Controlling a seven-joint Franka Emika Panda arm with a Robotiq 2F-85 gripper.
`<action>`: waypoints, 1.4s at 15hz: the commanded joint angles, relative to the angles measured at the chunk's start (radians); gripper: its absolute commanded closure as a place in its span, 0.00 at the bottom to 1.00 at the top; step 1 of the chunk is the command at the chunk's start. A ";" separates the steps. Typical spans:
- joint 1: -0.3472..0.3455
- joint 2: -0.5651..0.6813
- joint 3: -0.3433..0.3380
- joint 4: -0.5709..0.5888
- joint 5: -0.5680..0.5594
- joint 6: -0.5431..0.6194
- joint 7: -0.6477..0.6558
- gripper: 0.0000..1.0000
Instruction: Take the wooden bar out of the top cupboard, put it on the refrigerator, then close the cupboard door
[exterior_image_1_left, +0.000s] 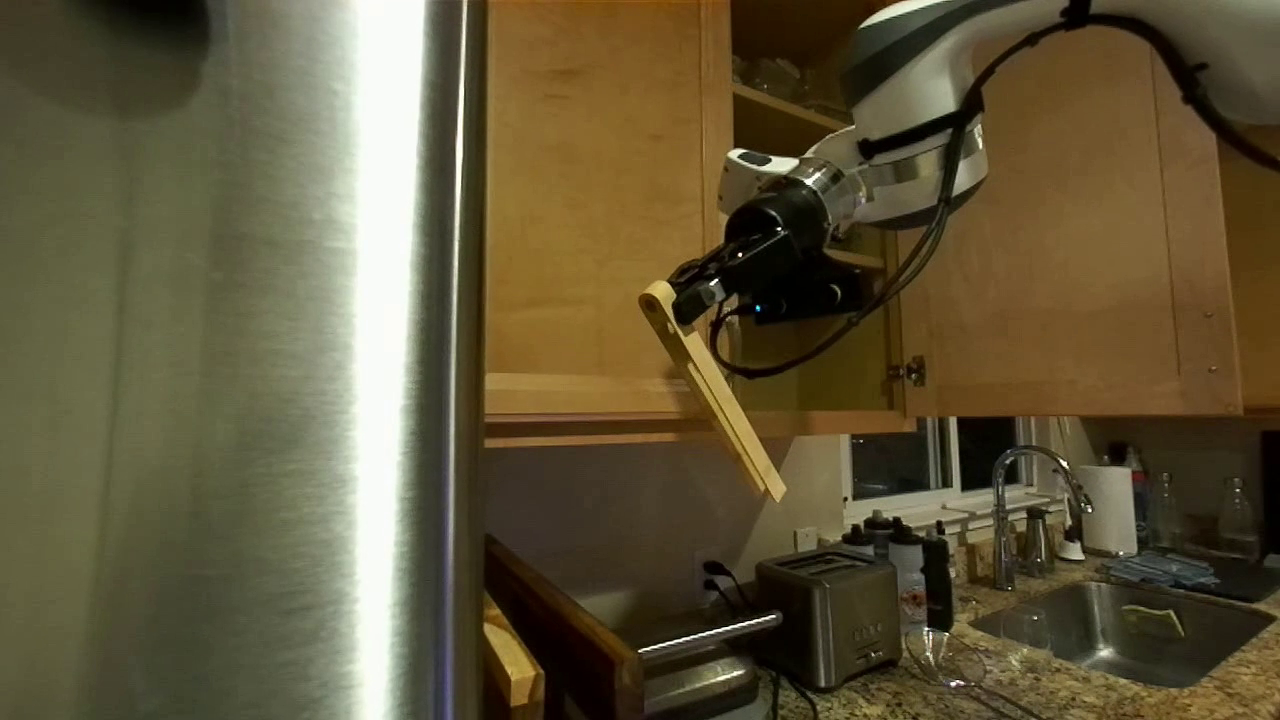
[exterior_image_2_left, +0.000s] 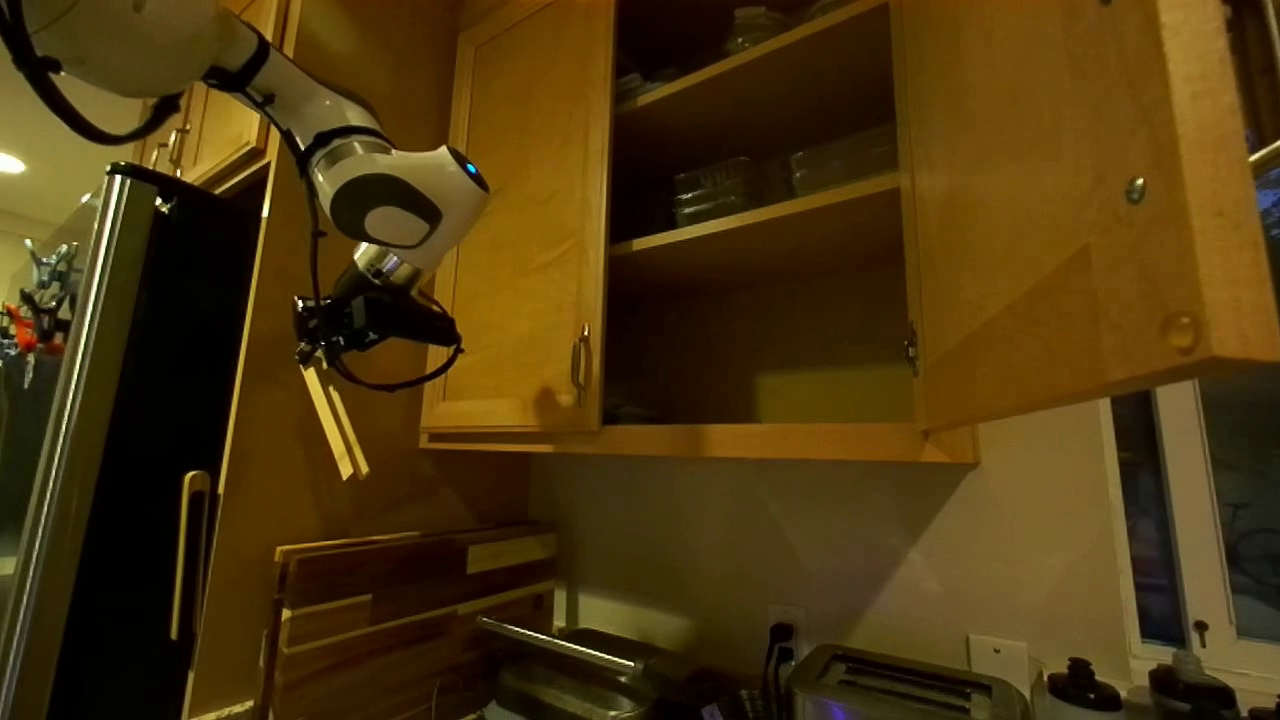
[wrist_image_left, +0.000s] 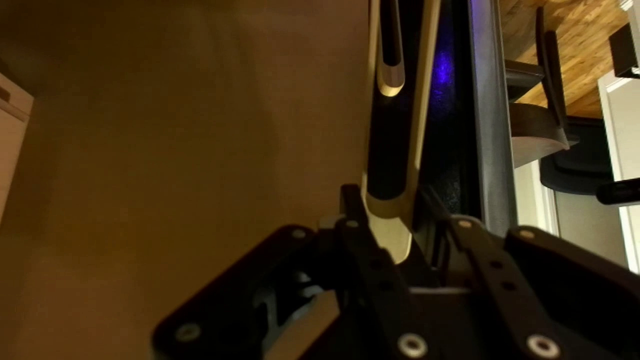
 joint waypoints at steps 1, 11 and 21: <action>0.008 -0.060 0.039 -0.079 0.051 0.011 0.004 0.93; 0.042 -0.144 0.158 -0.240 0.417 0.148 -0.060 0.93; 0.029 -0.099 0.232 -0.257 0.667 0.194 -0.167 0.93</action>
